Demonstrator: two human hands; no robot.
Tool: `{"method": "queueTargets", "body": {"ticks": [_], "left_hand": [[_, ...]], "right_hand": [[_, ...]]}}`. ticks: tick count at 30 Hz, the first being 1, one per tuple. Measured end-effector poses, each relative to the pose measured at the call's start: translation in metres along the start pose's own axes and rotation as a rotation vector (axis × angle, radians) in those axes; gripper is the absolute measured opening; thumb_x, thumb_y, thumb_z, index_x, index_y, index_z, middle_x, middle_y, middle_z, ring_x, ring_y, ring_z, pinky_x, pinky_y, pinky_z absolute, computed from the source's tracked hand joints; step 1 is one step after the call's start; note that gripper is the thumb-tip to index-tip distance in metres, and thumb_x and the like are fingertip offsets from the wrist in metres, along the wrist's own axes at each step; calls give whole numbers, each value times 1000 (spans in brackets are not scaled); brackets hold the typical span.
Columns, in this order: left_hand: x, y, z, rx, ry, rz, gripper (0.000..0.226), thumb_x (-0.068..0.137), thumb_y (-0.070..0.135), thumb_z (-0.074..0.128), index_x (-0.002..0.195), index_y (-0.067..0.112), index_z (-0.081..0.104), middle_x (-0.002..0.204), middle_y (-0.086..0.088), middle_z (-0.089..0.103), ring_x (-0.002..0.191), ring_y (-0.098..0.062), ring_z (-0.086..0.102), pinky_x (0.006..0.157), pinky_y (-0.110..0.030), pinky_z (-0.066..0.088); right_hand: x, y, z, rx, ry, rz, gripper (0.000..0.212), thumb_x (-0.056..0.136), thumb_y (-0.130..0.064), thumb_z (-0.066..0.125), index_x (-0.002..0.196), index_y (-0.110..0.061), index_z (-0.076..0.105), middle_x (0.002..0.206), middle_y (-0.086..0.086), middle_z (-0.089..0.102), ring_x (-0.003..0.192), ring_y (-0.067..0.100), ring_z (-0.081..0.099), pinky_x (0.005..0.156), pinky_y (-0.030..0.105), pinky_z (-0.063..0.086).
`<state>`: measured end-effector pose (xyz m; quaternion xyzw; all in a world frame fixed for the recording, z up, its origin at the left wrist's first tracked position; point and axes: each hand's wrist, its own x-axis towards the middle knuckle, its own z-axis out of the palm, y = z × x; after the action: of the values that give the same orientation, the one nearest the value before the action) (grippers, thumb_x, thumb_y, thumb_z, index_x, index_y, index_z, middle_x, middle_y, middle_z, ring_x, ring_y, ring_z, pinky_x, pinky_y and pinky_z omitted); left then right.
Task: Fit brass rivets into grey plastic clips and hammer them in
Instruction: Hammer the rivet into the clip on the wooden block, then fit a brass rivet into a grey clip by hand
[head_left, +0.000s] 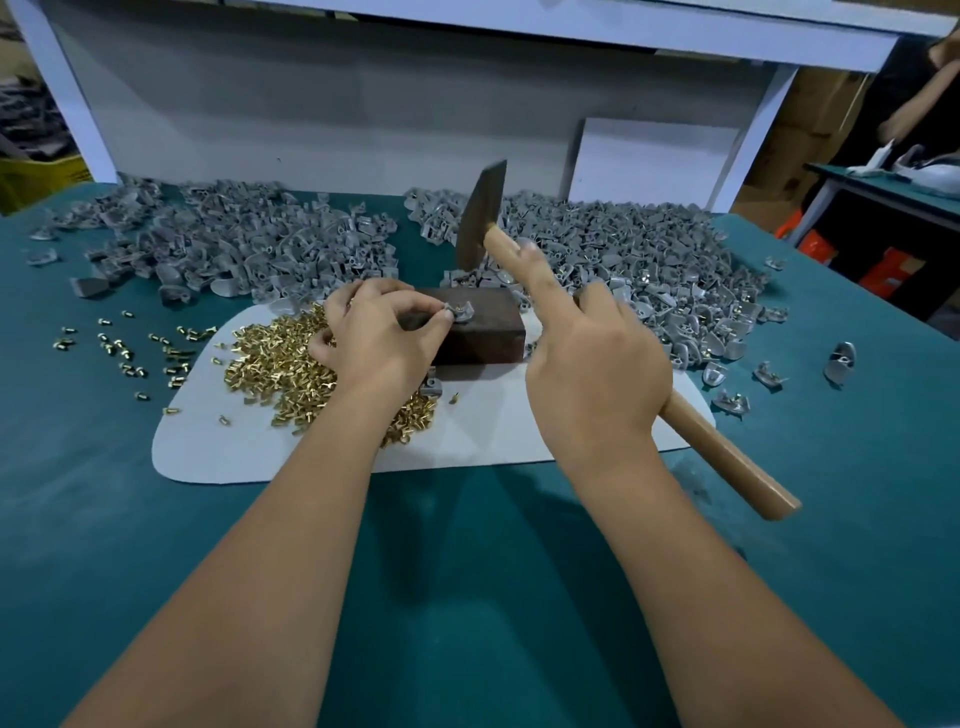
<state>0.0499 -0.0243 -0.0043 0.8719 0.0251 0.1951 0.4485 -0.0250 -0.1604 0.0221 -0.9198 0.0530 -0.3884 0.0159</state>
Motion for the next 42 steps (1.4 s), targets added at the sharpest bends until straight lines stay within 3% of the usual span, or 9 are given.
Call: {"method": "queueTargets", "body": {"ticks": [4,13,19,25,29,31,33,38,42], "left_hand": [[-2,-1,-1,-43,-19,17,15,83,39,74,74,44,63,123,15,56,134,-19,23,110,-51,17],[-1,0,-5,-127,-64,-25,16,85,36,69,69,36,67,120,27,48,134,-8,18,109,-41,10],[-1,0,-5,-114,-89,-24,16,86,35,69,70,35,67,132,28,47,137,-7,14,102,-38,8],[-1,-2,-4,-54,-82,-1,13,87,39,67,74,36,67,137,27,46,139,-8,12,106,-44,8],[-1,-2,-2,-12,-77,10,13,87,40,67,74,38,65,138,25,46,139,-10,13,106,-44,9],[-1,-2,-2,0,-81,8,14,86,40,68,72,39,63,138,24,46,139,-12,14,106,-44,9],[-1,-2,-1,8,-84,8,14,84,40,68,72,39,62,136,22,47,139,-12,14,105,-44,9],[0,-3,-3,-10,-86,23,20,83,38,70,67,42,58,135,18,48,139,-14,13,104,-42,10],[1,-5,-3,-13,-87,27,18,85,44,67,69,40,61,138,16,48,139,-15,13,107,-44,8]], "right_hand": [[-2,0,7,-42,-130,-90,64,86,-10,54,142,-35,40,88,6,59,75,27,56,57,31,25],[9,21,14,68,-69,142,59,92,-12,55,144,-32,37,83,3,38,51,16,27,45,24,9],[14,33,23,39,-254,242,46,94,-16,50,136,-32,38,95,8,51,67,25,39,49,29,21],[15,45,34,39,-369,314,29,92,-12,49,118,-23,49,96,8,63,72,28,47,46,26,16],[14,49,35,40,-452,297,20,92,-17,47,106,-17,60,98,11,64,81,31,50,59,30,31],[15,46,32,-2,-387,255,26,94,-26,48,113,-19,64,109,14,58,99,33,49,76,36,37],[20,33,31,78,-252,189,28,95,-33,49,114,-20,66,109,11,55,103,30,45,85,38,35],[48,-15,44,286,-344,10,38,99,-44,36,81,-16,53,70,-1,51,72,23,51,63,31,33],[61,-37,62,143,-451,-27,46,99,-49,30,87,-15,58,76,4,56,76,27,55,65,33,35]]}}
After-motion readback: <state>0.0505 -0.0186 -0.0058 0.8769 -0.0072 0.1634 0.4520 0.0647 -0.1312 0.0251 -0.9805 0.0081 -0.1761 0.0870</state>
